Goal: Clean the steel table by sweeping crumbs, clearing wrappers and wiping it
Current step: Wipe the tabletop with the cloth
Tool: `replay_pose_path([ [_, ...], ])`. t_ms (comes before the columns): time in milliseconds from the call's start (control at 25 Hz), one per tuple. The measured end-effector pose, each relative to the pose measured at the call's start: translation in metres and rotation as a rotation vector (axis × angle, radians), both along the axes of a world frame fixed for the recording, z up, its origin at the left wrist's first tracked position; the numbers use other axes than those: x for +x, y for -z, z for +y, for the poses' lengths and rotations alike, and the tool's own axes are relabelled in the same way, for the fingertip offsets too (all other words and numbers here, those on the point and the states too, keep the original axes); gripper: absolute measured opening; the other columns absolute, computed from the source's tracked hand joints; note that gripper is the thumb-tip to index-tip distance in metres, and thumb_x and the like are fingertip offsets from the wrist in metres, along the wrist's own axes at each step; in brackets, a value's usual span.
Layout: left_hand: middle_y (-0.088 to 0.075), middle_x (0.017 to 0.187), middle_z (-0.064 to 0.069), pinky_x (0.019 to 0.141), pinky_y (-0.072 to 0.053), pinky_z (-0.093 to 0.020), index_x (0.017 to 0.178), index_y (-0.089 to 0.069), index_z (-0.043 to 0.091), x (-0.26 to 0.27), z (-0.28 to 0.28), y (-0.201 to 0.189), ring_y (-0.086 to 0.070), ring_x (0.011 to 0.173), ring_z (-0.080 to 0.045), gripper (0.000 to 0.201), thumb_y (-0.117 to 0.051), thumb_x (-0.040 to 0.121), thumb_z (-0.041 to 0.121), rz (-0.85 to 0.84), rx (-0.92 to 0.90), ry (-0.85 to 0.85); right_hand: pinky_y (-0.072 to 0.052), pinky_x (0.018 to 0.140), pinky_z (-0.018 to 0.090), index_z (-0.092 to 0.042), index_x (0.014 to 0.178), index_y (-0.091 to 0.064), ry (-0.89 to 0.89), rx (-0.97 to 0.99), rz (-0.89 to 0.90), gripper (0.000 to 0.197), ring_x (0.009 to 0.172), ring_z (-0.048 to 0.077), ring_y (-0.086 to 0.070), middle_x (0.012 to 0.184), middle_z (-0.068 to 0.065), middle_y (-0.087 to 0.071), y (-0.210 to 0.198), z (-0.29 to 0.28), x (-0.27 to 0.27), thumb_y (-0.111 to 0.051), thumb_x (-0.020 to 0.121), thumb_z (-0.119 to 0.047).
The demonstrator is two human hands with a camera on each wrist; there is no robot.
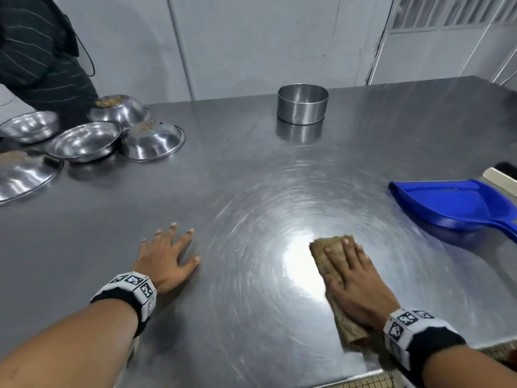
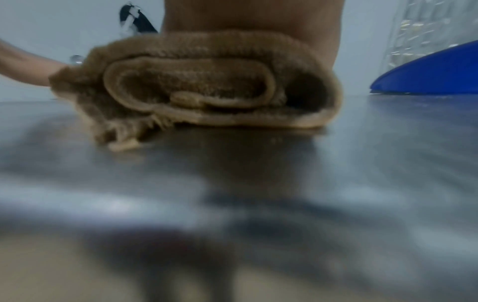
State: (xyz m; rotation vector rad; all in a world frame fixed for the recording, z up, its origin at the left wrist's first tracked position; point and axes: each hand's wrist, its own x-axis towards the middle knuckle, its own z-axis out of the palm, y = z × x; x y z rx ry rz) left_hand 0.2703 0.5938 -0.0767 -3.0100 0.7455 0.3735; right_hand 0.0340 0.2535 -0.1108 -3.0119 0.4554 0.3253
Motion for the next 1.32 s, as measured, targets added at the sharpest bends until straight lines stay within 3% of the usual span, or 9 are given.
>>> replay_pose_path([
  [80,0.003,0.164,-0.002,0.118,-0.006,-0.057,0.153,-0.007,0.045,0.020,0.016,0.002,-0.004,0.150,-0.033,0.098,-0.009,0.063,0.086,0.028,0.027,-0.023,0.003,0.120,0.049,-0.032,0.153,0.007,0.158,0.078,-0.022,0.066,0.145,0.032,0.022,0.161,0.010,0.012,-0.005,-0.005,0.019,0.003,0.094,-0.060],
  [160,0.005,0.164,0.001,0.118,-0.006,-0.057,0.152,-0.005,0.046,0.030,0.021,0.008,-0.001,0.150,-0.033,0.088,-0.020,0.074,0.085,0.063,0.051,-0.028,0.012,0.118,0.044,-0.030,0.148,0.015,0.304,0.128,0.013,0.059,0.145,0.031,0.023,0.155,0.004,0.026,-0.015,-0.009,0.040,-0.011,0.100,-0.052],
  [240,0.008,0.164,0.003,0.118,-0.005,-0.058,0.152,-0.002,0.047,0.036,0.024,0.015,0.002,0.150,-0.033,0.079,-0.027,0.083,0.080,0.076,0.054,-0.021,0.008,0.118,0.044,-0.032,0.153,0.004,0.412,0.135,-0.017,0.061,0.146,0.032,0.018,0.159,0.008,0.021,-0.023,-0.011,0.066,-0.016,0.099,-0.052],
  [400,0.012,0.163,0.005,0.116,-0.004,-0.061,0.150,0.002,0.050,0.047,0.023,0.020,0.005,0.150,-0.033,0.079,-0.026,0.083,0.081,0.082,0.050,-0.005,0.004,0.120,0.045,-0.034,0.154,-0.002,0.507,0.146,-0.008,0.063,0.147,0.033,0.013,0.161,0.010,0.015,-0.019,-0.015,0.124,-0.018,0.097,-0.056],
  [560,0.013,0.163,0.005,0.115,-0.004,-0.062,0.150,0.003,0.051,0.050,0.021,0.018,0.006,0.150,-0.034,0.079,-0.024,0.082,0.083,0.062,0.055,0.011,0.006,0.120,0.047,-0.034,0.154,0.005,0.416,0.151,0.008,0.064,0.146,0.035,0.016,0.160,0.012,0.018,-0.024,0.013,0.182,-0.015,0.097,-0.057],
  [720,0.012,0.163,0.007,0.115,-0.004,-0.062,0.149,0.002,0.052,0.053,0.018,0.022,0.006,0.150,-0.033,0.077,-0.023,0.083,0.082,0.051,0.057,-0.014,0.008,0.118,0.048,-0.031,0.153,0.008,0.175,0.166,0.049,0.065,0.146,0.039,0.015,0.159,0.016,0.017,-0.020,0.076,0.232,-0.017,0.097,-0.055],
  [880,0.011,0.163,0.007,0.115,-0.004,-0.062,0.150,0.000,0.051,0.056,0.014,0.018,0.005,0.150,-0.034,0.077,-0.025,0.083,0.081,0.049,0.046,-0.017,0.012,0.117,0.048,-0.030,0.153,0.008,-0.060,0.200,0.041,0.065,0.144,0.037,0.023,0.157,0.016,0.023,-0.020,0.124,0.225,-0.017,0.098,-0.054],
  [1080,0.009,0.164,0.006,0.115,-0.006,-0.062,0.150,-0.001,0.051,0.055,0.015,0.016,0.003,0.150,-0.034,0.077,-0.025,0.083,0.081,0.056,0.058,-0.018,0.017,0.115,0.040,-0.033,0.153,0.008,-0.245,0.214,0.038,0.063,0.141,0.027,0.031,0.155,0.007,0.029,-0.020,0.149,0.166,-0.016,0.099,-0.055],
  [1320,-0.003,0.164,0.003,0.118,-0.013,-0.057,0.151,-0.011,0.049,0.065,0.054,0.007,-0.010,0.150,-0.031,0.092,-0.013,0.066,0.086,0.078,0.012,0.009,0.013,0.118,0.041,-0.042,0.151,0.007,-0.145,0.189,-0.015,0.060,0.141,0.021,0.034,0.156,0.001,0.030,-0.003,0.088,0.114,-0.007,0.096,-0.060],
])
